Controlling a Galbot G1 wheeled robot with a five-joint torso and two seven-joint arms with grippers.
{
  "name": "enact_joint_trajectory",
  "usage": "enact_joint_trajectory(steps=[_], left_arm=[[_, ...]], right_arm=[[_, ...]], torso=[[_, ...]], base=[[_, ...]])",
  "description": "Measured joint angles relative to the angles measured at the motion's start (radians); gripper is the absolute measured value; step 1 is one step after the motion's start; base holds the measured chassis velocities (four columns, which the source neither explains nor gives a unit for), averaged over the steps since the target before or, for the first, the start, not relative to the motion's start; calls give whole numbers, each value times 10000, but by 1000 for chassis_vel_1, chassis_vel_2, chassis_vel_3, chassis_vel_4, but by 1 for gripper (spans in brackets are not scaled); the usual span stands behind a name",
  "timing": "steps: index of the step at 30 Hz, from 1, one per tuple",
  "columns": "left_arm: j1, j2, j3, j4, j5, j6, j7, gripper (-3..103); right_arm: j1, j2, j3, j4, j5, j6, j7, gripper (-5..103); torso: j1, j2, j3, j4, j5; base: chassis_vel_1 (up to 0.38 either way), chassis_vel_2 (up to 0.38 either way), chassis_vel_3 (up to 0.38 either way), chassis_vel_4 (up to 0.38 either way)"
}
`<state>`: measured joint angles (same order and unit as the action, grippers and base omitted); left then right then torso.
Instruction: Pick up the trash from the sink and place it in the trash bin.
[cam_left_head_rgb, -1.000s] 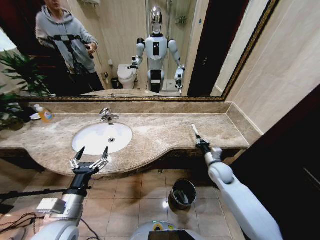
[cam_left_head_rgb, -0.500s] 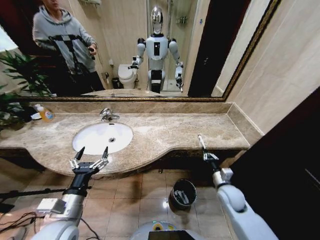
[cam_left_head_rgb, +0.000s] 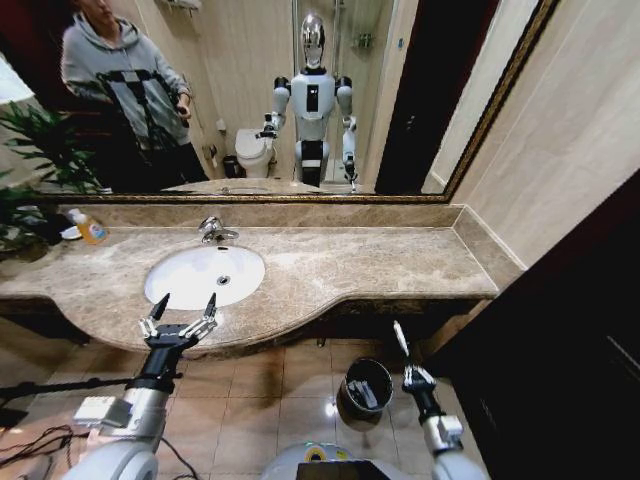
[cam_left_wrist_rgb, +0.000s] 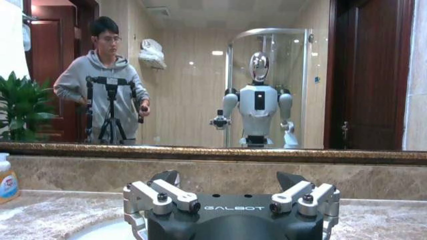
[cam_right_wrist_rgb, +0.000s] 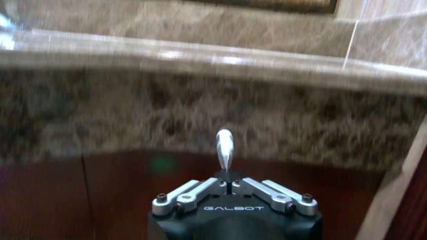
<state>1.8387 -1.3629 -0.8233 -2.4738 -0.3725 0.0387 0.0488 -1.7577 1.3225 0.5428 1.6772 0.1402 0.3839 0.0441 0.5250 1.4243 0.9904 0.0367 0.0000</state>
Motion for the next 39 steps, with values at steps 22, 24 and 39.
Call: enact_joint_trajectory(steps=[22, 24, 39], left_arm=[[0, 0, 0, 0, 0, 0, 0, 100], [0, 0, 0, 0, 0, 0, 0, 100], [0, 0, 0, -1, 0, 0, 0, 100]], right_arm=[[3157, -252, -645, -4207, -1115, -4051, -3148, 0], [3451, -204, -692, -4621, -1397, -4086, -3215, 0], [6741, 507, -856, -9325, -3162, -3713, -3198, 0]], torso=[[2, -2, 1, 1, 0], [2, -2, 1, 1, -2], [2, -2, 2, 1, 0]], base=[[0, 0, 0, 0], [0, 0, 0, 0], [0, 0, 0, 0]])
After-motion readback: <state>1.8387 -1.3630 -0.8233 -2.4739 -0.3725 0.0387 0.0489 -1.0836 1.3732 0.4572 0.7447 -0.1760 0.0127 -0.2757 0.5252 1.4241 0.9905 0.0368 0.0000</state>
